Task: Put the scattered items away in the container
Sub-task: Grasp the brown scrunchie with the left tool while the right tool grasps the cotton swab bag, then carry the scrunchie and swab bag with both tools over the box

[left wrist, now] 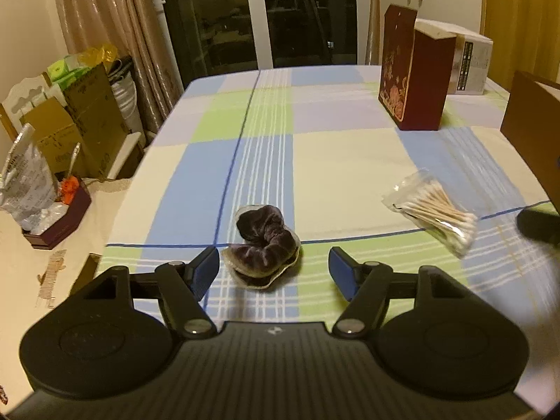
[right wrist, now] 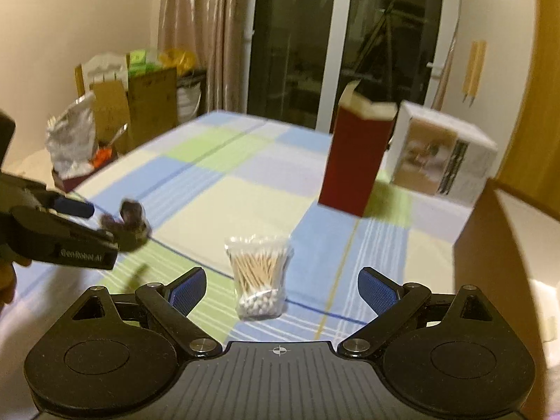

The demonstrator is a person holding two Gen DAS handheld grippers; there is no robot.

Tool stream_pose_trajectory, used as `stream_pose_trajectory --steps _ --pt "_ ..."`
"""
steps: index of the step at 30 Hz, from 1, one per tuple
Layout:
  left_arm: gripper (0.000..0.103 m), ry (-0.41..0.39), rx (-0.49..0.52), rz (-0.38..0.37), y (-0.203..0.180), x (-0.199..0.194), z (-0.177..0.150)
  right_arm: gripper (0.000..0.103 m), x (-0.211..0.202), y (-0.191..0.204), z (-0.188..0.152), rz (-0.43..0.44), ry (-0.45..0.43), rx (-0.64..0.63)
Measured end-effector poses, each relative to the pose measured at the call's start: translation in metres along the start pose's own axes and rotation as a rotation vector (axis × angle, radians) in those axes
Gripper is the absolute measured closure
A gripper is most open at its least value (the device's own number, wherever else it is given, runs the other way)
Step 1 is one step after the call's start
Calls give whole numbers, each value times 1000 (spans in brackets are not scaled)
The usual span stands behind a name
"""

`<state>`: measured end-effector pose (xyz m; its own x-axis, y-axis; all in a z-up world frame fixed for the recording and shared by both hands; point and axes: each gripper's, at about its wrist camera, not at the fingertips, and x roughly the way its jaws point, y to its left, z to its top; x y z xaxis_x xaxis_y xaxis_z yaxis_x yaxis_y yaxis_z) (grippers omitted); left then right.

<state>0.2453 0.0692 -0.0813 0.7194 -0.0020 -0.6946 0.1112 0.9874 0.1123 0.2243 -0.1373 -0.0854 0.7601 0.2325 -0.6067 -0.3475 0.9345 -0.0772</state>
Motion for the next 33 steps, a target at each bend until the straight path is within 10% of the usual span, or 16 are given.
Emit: stream_pose_trajectory --steps 14,20,24,33 --pt "48 45 -46 13 12 35 -2 26 74 7 -5 59 105 -53" --pt "66 41 -34 12 11 35 -3 73 75 8 0 43 114 -47" --pt "88 30 -21 26 9 31 -2 76 67 8 -1 35 121 -43" --pt "93 -6 5 -16 -10 7 3 76 10 -4 -3 -20 116 0"
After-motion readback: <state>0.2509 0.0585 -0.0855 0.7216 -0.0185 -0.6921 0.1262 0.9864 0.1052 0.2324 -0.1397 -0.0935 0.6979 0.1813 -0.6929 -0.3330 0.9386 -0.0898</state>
